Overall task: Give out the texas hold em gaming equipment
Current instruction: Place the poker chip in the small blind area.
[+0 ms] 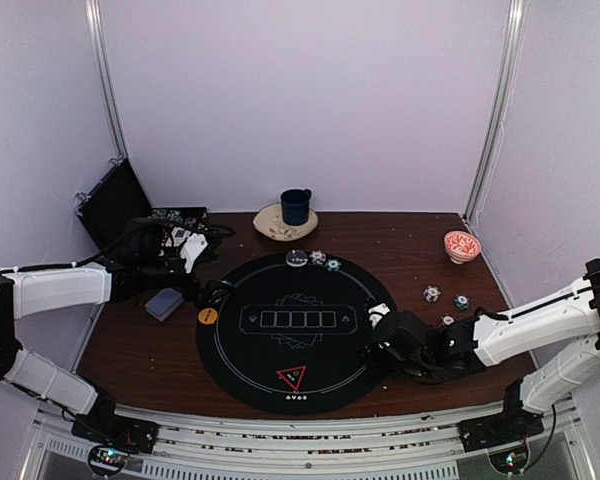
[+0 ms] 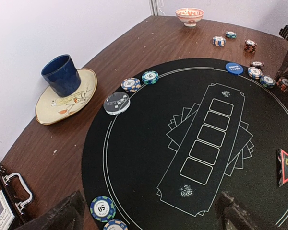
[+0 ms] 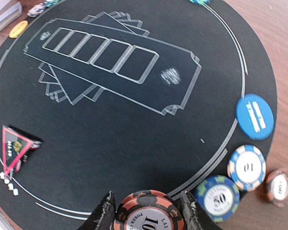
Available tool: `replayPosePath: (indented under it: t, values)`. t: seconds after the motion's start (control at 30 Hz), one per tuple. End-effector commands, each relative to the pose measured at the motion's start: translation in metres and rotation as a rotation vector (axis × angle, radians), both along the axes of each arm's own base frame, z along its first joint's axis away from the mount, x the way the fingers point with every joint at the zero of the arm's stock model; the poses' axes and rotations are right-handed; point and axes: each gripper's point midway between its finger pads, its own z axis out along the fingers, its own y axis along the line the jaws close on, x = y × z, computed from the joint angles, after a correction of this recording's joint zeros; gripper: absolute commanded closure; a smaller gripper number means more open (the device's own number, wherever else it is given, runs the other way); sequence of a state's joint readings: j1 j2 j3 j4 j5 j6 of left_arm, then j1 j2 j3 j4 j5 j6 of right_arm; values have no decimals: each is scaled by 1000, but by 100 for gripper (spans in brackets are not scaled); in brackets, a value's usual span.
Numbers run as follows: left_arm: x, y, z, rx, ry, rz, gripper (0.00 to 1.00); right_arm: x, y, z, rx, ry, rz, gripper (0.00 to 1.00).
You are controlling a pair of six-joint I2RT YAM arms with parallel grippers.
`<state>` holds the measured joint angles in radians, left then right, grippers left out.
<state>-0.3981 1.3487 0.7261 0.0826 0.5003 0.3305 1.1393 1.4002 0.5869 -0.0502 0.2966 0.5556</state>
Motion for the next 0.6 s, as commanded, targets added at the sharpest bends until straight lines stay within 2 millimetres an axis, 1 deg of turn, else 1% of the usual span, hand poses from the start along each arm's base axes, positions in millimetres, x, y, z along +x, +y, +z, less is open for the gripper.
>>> replayPosePath:
  t: [0.0,0.23,0.43,0.57]
  values:
    - [8,0,4,-17,-30,12,2,-6,-16,-9,16,28,-63,68]
    - [10,0,3,-14,-28,16,2,-12,-18,-22,-7,57,-69,67]
    - [10,0,2,-14,-25,18,2,-12,-24,-33,-41,74,-106,67]
    - [10,0,2,-14,-24,17,2,-12,-24,-39,-54,86,-110,65]
